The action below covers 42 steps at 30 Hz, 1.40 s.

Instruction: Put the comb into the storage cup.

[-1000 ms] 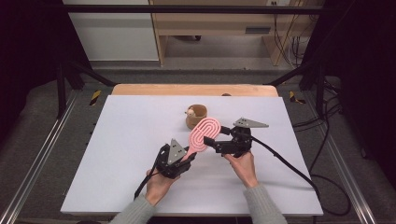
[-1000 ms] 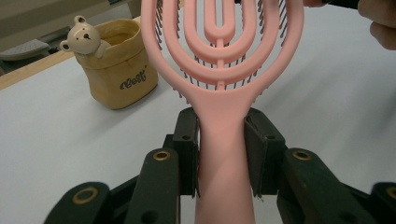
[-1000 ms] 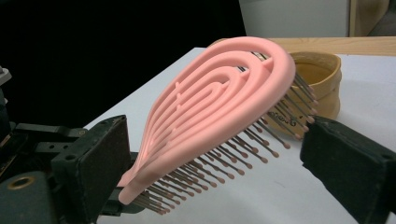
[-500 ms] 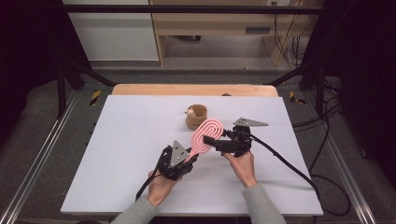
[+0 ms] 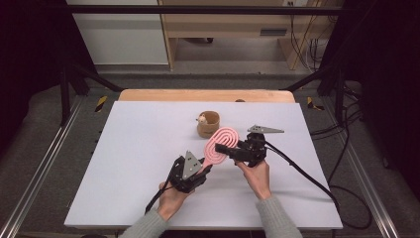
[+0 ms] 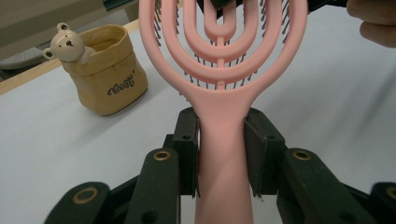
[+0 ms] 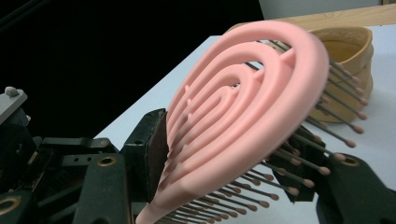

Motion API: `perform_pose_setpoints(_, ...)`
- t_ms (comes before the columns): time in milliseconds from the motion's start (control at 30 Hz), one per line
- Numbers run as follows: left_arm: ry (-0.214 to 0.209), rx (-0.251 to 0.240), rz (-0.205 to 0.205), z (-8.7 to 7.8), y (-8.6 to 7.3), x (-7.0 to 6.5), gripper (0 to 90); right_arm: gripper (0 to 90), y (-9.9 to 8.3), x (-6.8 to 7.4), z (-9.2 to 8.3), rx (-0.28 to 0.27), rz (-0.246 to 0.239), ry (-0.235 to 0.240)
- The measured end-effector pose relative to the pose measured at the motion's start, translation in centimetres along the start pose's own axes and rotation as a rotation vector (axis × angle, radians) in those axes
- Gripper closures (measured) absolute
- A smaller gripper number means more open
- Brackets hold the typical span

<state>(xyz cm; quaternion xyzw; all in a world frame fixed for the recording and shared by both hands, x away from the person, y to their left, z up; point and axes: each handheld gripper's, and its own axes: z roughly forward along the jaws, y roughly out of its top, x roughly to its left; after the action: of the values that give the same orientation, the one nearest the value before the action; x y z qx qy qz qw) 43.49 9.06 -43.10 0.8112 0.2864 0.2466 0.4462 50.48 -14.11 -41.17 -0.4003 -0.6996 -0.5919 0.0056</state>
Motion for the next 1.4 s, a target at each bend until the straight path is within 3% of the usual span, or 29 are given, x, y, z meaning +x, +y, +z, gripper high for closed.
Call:
perform_pose_setpoints(567,0.025,0.021,0.016,0.42,-0.13,-0.32,68.8,54.9,-0.02,0.28,-0.11,-0.005,0.031,0.036)
perform_pose_setpoints(1400,0.024,0.005,0.018,0.36,-0.03,-0.33,69.2,61.9,0.02,0.88,-0.46,-0.027,0.041,0.094)
